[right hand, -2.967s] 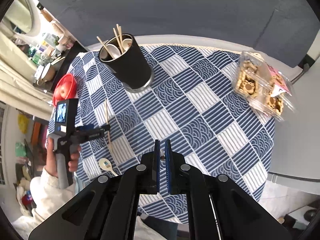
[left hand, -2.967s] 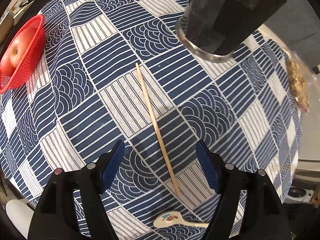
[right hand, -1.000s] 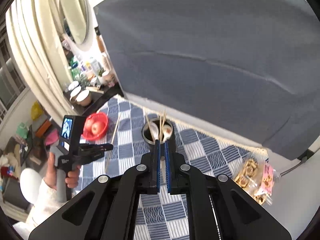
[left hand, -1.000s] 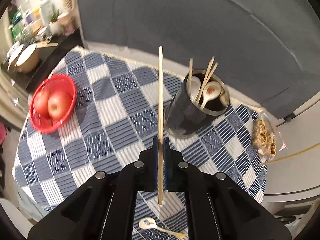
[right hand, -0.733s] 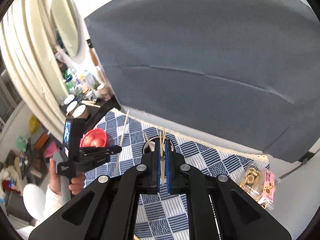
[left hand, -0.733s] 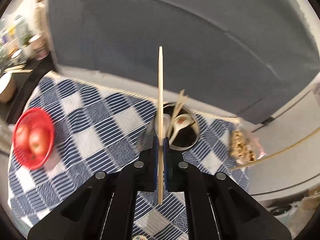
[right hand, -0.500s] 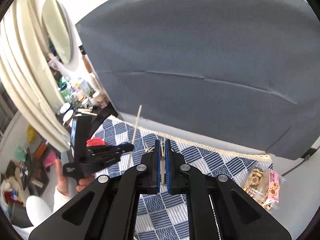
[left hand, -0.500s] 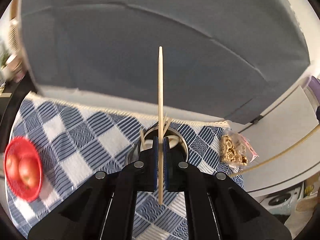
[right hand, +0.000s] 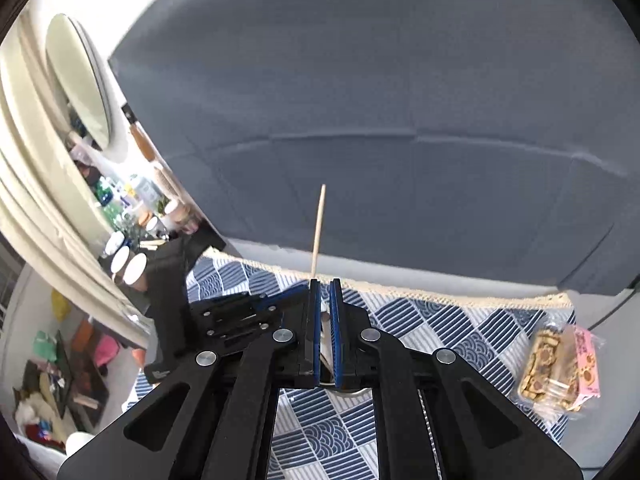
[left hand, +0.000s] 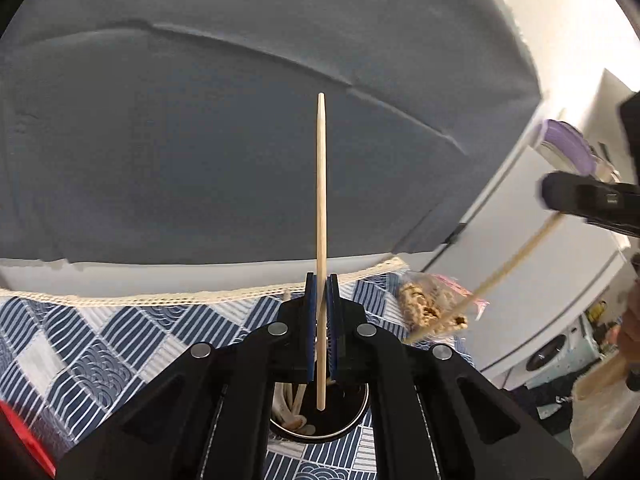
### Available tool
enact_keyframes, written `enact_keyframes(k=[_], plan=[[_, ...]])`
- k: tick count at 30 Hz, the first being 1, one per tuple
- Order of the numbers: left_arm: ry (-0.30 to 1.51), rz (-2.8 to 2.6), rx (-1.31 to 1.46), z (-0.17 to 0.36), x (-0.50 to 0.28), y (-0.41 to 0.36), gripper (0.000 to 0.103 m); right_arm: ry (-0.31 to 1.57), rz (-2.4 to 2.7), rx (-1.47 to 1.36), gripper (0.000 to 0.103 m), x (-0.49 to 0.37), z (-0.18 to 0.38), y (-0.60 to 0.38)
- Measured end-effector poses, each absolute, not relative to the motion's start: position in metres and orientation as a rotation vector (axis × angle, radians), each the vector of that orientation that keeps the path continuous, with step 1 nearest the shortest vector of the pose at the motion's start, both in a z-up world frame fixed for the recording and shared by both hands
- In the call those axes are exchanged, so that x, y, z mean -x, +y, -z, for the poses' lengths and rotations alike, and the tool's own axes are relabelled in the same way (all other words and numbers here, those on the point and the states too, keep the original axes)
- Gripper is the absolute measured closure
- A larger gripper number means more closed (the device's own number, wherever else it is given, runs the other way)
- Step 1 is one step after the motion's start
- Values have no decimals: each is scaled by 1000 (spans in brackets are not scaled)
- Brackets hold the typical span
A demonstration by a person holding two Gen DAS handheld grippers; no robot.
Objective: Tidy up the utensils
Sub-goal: 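Lower both held chopsticks into the black cup, then open both tools and withdraw them toward the white spoon on the cloth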
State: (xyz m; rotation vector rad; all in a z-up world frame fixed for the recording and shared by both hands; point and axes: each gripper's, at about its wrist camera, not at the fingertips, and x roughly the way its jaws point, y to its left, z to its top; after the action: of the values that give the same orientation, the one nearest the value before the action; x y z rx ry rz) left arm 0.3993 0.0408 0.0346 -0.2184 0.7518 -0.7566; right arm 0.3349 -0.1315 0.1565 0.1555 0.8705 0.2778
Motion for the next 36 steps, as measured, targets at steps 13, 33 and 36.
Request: enact_keyframes(k=[13, 33, 36], plan=[[603, 782, 167, -21, -360, 53, 18, 854, -173, -212, 22, -311, -129, -157], [752, 433, 40, -46, -249, 117, 8, 840, -448, -122, 14, -243, -105, -137], [772, 368, 30, -40, -225, 121, 8, 847, -496, -95, 14, -233, -96, -132]])
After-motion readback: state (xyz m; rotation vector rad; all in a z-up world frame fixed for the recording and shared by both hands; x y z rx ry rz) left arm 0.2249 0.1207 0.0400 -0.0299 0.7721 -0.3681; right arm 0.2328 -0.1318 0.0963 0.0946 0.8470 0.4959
